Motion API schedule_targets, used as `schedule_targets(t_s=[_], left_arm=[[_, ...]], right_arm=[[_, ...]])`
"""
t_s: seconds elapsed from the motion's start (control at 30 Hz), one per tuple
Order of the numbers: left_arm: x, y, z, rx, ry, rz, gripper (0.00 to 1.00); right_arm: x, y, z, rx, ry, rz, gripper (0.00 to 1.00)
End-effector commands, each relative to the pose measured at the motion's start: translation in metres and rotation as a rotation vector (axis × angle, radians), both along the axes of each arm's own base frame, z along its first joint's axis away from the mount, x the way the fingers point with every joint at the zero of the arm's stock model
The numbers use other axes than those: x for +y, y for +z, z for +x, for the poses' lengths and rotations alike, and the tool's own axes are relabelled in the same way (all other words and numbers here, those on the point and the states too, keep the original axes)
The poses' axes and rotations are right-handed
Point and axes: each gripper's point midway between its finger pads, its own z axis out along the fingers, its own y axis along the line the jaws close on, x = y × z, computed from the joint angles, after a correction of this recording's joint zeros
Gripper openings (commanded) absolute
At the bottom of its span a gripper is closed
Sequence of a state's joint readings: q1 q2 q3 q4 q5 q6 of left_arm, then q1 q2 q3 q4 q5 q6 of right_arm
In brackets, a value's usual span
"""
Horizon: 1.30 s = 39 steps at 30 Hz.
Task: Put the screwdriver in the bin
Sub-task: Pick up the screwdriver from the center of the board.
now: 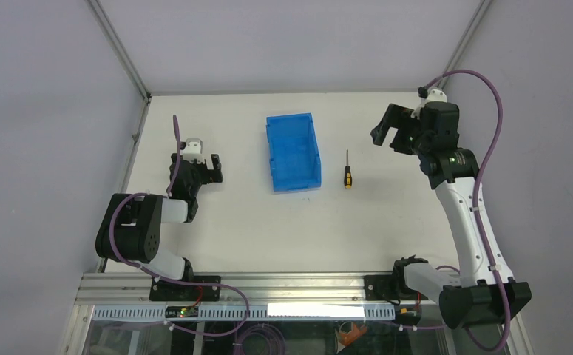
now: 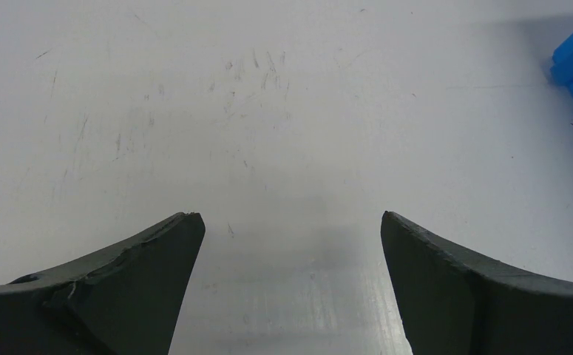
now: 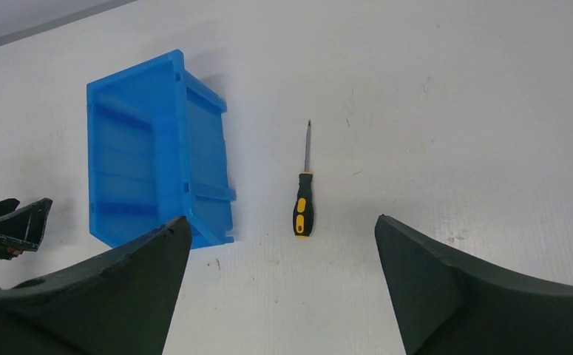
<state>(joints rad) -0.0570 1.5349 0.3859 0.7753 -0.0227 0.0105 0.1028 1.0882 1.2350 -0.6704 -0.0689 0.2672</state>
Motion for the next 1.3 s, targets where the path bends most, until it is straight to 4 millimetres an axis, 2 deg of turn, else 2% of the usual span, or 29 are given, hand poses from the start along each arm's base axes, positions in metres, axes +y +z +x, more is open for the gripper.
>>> schedule_targets(t_s=[0.0,0.3,0.67,0.93,1.27], left_arm=[[0.000,0.015,0.003,-0.051,-0.008,-0.016,0.99],[0.000,0.016,0.003,-0.051,-0.008,-0.017,0.99],[0.000,0.015,0.003,-0.051,-0.008,-0.017,0.99],[0.000,0.015,0.003,-0.051,-0.008,-0.016,0.99],[-0.001,0.016,0.003,-0.052,-0.009,-0.017,0.99]], right_arm=[[0.006,0.014,0.006,-0.029,0.021,0.010,0.99],[0.008,0.018,0.005,-0.015,0.024,0.001,0.99],[-0.007,0.022,0.008,0.107,-0.050,-0.096,0.99],[0.001,0.017,0.019,0.226,-0.055,-0.107,0.99],[0.018,-0.015,0.037,0.396,-0.010,-0.165,0.99]])
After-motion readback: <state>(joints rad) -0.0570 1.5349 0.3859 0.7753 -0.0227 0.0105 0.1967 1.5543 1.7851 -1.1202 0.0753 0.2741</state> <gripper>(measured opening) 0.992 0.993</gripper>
